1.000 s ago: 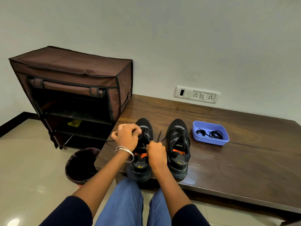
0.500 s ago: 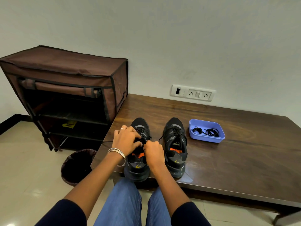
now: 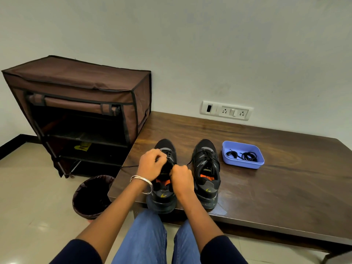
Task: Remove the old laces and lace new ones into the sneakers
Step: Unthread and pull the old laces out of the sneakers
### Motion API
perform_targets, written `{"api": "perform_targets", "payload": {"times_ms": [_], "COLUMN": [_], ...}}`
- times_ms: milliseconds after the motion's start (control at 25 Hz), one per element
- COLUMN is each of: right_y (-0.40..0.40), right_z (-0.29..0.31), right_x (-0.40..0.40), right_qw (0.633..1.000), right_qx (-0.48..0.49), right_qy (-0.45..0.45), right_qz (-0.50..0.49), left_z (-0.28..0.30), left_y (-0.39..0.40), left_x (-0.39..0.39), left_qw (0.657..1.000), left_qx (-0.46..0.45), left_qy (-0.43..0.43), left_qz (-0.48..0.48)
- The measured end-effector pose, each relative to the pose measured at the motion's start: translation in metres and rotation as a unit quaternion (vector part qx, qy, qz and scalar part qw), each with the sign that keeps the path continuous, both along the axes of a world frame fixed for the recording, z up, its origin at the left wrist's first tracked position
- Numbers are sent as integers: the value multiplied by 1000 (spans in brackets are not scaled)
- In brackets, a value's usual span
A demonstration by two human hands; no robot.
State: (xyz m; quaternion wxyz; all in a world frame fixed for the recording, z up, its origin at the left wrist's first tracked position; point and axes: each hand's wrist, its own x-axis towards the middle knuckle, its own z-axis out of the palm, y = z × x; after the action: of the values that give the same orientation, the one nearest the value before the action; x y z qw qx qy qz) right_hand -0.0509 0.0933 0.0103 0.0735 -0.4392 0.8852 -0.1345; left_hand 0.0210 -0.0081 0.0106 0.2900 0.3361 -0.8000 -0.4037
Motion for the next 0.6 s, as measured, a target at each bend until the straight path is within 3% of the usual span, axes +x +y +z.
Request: {"api": "perform_targets", "payload": {"times_ms": [40, 80, 120, 160, 200, 240, 280, 320, 360, 400, 440, 520, 600], "right_y": [0, 0, 0, 0, 1, 1, 1, 1, 1, 0, 0, 0, 0], "right_z": [0, 1, 1, 2, 2, 3, 4, 4, 4, 4, 4, 4, 4], "right_x": [0, 0, 1, 2, 3, 3, 3, 3, 3, 2, 2, 2, 1], "right_qw": [1000, 1000, 1000, 1000, 1000, 1000, 1000, 1000, 1000, 1000, 1000, 1000, 1000], "right_qx": [-1, 1, 4, 8, 11, 14, 14, 12, 11, 11, 12, 18, 24], "right_qy": [-1, 0, 3, 4, 5, 5, 6, 7, 8, 8, 6, 3, 4], "right_qz": [-3, -5, -6, -5, -3, -2, -1, -2, -2, -2, -1, 4, 2], "left_z": [10, 22, 33, 39, 45, 47, 46, 39, 30, 20, 14, 2, -9], "left_y": [-1, -2, -2, -5, -8, -14, -16, -18, -18, -20, -18, -6, 9], "left_x": [4, 9, 15, 21, 26, 30, 32, 31, 30, 25, 21, 10, 2], "left_qw": [969, 893, 813, 759, 745, 787, 865, 944, 990, 999, 987, 930, 884], "left_qx": [196, 343, 430, 468, 471, 433, 351, 228, 89, -31, -105, -227, -326], "left_qy": [153, 290, 388, 447, 466, 433, 350, 230, 98, -20, -123, -288, -334], "left_qz": [8, 33, 53, 67, 72, 76, 76, 66, 53, 32, 4, -7, 14]}}
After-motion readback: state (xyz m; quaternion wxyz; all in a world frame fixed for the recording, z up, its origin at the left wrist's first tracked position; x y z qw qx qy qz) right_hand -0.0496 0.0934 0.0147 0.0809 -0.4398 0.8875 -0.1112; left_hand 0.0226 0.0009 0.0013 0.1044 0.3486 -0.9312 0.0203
